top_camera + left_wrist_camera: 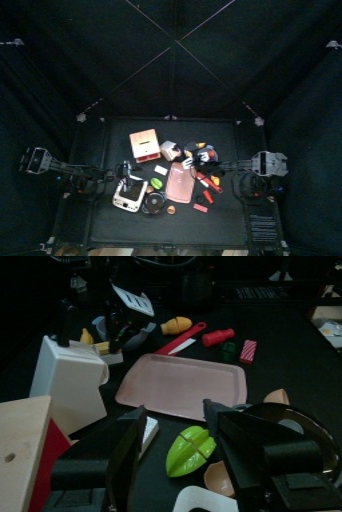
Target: Hand over egg sushi
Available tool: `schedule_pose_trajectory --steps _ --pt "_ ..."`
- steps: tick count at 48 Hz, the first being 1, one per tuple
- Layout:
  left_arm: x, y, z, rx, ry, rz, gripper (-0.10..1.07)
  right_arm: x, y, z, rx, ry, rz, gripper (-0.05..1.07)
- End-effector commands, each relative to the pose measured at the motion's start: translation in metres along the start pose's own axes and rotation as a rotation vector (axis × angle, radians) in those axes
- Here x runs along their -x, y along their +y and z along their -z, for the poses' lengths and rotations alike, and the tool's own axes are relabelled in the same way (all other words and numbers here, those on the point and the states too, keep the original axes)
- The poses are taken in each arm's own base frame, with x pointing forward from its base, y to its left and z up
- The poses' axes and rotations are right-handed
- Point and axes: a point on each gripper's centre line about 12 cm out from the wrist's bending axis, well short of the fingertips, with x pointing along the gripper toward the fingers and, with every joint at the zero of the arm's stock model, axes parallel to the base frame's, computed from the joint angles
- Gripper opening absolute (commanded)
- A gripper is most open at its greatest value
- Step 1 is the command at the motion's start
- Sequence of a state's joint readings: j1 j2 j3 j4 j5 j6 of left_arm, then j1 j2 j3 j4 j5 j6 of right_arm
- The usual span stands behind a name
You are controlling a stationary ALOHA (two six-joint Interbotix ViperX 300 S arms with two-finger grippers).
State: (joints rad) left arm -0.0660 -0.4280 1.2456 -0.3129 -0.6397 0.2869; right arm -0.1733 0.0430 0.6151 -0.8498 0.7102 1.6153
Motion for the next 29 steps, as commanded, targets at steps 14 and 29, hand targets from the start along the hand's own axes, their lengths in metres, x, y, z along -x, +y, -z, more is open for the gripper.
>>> schedule_pose_trajectory --steps 14,29 --pt "-0.003 -0.001 -0.009 0.001 -0.027 0.0 0.86 0.068 0.004 -0.035 -0.042 -0.142 -0.103 0.54" --pt "-0.007 -0.007 -0.019 -0.014 -0.058 0.028 0.86 0.129 0.022 0.006 0.102 -0.172 -0.286 0.54"
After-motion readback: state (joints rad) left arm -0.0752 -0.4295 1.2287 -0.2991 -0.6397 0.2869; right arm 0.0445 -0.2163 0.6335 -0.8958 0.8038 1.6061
